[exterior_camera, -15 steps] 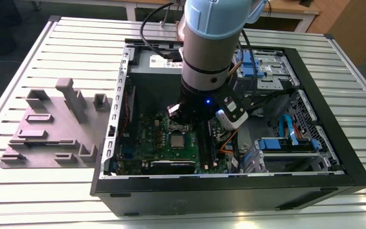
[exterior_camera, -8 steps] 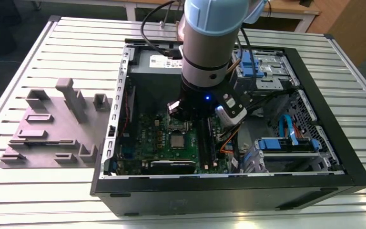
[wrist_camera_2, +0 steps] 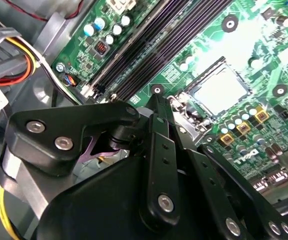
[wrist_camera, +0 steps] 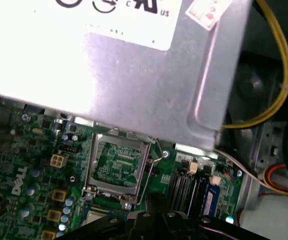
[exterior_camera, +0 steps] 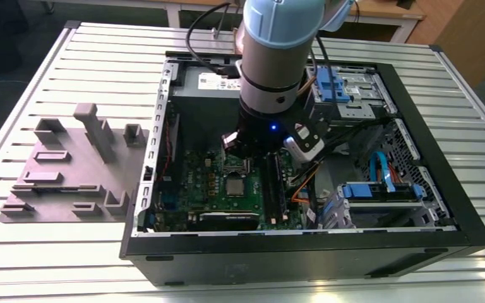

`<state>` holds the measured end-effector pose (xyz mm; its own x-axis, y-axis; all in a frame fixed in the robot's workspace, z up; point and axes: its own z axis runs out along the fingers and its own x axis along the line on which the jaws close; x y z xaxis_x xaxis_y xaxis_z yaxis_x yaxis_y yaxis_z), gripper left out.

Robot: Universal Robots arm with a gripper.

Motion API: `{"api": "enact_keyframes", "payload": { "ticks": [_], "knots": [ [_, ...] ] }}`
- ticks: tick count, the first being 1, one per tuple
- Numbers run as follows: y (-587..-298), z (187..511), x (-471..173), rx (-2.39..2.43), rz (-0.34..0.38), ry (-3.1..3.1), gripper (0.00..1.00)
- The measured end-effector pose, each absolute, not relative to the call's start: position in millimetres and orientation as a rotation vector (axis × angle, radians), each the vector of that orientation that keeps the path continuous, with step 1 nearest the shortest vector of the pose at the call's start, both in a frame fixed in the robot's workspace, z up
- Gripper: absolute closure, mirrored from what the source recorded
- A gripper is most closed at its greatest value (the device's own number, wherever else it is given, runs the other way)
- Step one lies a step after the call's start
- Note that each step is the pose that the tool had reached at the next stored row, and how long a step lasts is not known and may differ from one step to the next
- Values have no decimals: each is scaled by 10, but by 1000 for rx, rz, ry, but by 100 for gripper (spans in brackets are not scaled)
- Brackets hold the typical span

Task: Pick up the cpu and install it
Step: 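Close the cpu cover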

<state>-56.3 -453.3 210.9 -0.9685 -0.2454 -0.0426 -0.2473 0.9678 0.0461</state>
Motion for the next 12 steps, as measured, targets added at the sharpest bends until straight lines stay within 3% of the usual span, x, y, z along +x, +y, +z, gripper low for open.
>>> {"api": "enact_keyframes", "payload": {
  "ticks": [12],
  "knots": [
    [-4400, 2022, -566, -406, 91, 3076, 90]
  ]
}}
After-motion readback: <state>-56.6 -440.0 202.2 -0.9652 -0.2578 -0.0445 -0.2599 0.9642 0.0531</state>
